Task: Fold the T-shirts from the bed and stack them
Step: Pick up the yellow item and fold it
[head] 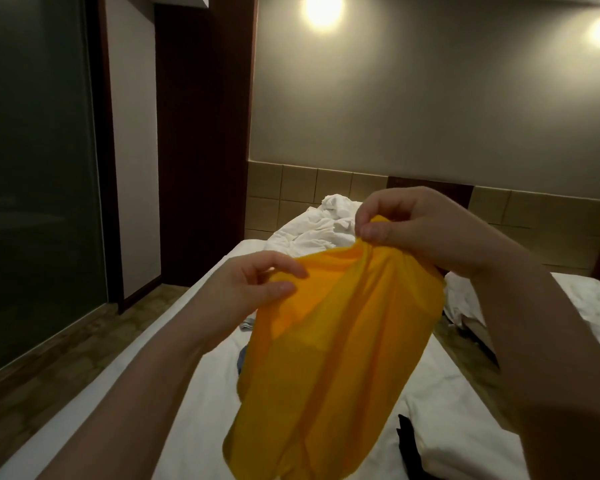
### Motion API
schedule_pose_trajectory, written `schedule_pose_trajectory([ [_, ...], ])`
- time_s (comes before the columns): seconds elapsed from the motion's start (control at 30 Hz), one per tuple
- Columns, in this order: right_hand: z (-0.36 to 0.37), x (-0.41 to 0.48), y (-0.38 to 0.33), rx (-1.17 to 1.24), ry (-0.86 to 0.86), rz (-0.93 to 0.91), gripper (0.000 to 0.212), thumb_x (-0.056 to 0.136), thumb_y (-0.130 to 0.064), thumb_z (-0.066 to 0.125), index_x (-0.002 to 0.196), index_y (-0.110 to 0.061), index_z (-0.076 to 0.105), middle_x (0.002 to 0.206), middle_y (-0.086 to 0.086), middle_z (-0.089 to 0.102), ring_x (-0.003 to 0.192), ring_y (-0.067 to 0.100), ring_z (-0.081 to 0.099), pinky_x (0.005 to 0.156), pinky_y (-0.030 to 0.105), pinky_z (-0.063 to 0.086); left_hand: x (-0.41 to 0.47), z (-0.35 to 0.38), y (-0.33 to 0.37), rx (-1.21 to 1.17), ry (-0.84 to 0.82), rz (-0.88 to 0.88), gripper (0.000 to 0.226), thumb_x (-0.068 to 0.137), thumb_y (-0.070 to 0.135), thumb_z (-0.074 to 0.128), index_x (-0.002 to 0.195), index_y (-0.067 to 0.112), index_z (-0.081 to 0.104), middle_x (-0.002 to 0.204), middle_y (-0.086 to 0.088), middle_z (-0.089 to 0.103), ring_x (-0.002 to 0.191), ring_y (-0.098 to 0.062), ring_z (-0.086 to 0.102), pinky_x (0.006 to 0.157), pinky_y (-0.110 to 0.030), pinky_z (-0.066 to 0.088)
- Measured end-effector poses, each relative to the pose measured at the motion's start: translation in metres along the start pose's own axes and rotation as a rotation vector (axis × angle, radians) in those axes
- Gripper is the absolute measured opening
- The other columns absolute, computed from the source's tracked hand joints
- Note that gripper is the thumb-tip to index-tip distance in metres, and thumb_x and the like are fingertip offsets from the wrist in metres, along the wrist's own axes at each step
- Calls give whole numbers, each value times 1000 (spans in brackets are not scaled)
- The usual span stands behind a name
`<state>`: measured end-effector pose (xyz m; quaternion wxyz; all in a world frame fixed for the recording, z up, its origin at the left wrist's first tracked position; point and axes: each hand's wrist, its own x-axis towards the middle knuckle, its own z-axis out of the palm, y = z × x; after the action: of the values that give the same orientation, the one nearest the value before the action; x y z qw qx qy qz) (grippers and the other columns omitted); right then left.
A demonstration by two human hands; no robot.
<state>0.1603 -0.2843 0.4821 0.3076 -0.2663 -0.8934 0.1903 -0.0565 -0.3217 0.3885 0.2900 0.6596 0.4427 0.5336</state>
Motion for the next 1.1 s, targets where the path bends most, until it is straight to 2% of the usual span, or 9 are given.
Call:
schedule_pose_trajectory([
  [0.1,-1,-2,1,39,-141,-12,5,76,-42,68,72,-41,67,76,-22,64,79,-2,62,63,9,48,-1,-2,-1,103,-51,29,47,94,11,48,70,44,70,90,20,62,94,-8,58,78,-21,49],
  [0.17,1,-4,0,74,-232,-9,6,70,-43,64,71,-47,67,77,-21,64,79,-1,62,67,11,48,-1,-3,0,95,-22,52,54,95,6,45,66,44,71,85,25,64,89,3,58,77,-19,46],
  [0.3,11,0,5,-2,-308,108,6,78,-38,67,73,-42,68,85,-18,66,87,3,62,73,17,49,-7,4,8,62,20,82,29,76,27,50,64,42,71,83,35,62,83,19,53,74,-14,39],
  [0.4,27,10,12,-373,-232,201,3,87,-36,61,84,-38,63,87,-22,56,85,2,52,71,14,39,-15,18,5,185,79,12,22,67,51,47,69,39,65,82,29,61,81,22,48,68,-14,36],
  [0.47,42,14,12,-501,-152,215,4,86,-41,61,87,-37,63,80,-23,48,78,0,45,65,14,35,-22,32,-1,357,167,32,34,65,67,44,77,37,57,86,21,55,84,11,49,68,-16,40],
  [0.6,62,19,4,-468,55,231,13,85,-37,63,94,-28,68,82,-15,47,75,5,43,57,10,30,-34,59,-11,646,264,42,42,76,71,46,93,33,53,99,19,42,90,-1,43,79,-20,45],
  [0.73,66,22,2,-440,127,240,16,85,-40,63,96,-28,66,94,-11,46,73,5,39,57,11,28,-33,65,-24,756,339,48,46,82,64,46,109,28,57,116,10,52,100,-6,47,84,-21,42],
  [0.87,59,17,3,-368,69,232,9,85,-43,61,90,-35,58,88,-17,45,72,2,40,59,12,29,-30,59,-35,652,297,44,44,85,54,51,118,26,56,124,8,51,98,-1,40,83,-16,34],
  [1.1,44,10,6,-244,22,209,6,85,-39,61,90,-37,58,86,-26,47,80,0,46,64,12,34,-29,49,-54,341,280,111,23,91,31,53,102,16,66,100,9,56,93,-9,56,83,-24,50],
])
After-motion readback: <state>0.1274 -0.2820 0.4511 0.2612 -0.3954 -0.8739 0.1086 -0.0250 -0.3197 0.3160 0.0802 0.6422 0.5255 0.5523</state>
